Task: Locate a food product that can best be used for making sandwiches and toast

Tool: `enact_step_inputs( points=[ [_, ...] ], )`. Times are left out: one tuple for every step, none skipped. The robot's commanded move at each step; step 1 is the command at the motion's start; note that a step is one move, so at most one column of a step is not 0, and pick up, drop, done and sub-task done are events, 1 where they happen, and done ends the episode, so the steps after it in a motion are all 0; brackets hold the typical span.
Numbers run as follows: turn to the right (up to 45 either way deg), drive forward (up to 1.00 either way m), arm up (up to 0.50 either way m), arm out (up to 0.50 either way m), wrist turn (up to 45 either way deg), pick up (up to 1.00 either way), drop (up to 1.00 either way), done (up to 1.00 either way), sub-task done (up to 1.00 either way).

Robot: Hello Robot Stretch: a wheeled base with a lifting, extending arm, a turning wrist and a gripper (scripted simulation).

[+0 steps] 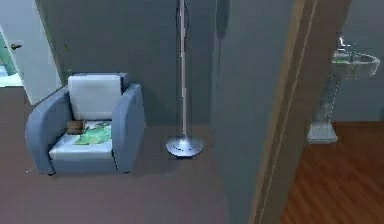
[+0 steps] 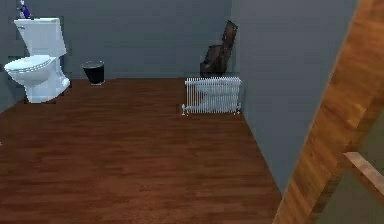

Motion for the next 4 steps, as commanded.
enact_step_inputs(
  points=[
    [0.0, 0.10, 0.00, 0.00, 0.0, 0.00, 0.00, 0.00, 0.00],
    [-45.0, 0.00, 0.00, 0.00, 0.0, 0.00, 0.00, 0.00, 0.00],
    [-12.0, 0.00, 0.00, 0.00, 0.0, 0.00, 0.00, 0.00, 0.00],
    [0.0, 1.00, 0.00, 0.00, 0.0, 0.00, 0.00, 0.00, 0.00]
  ],
)
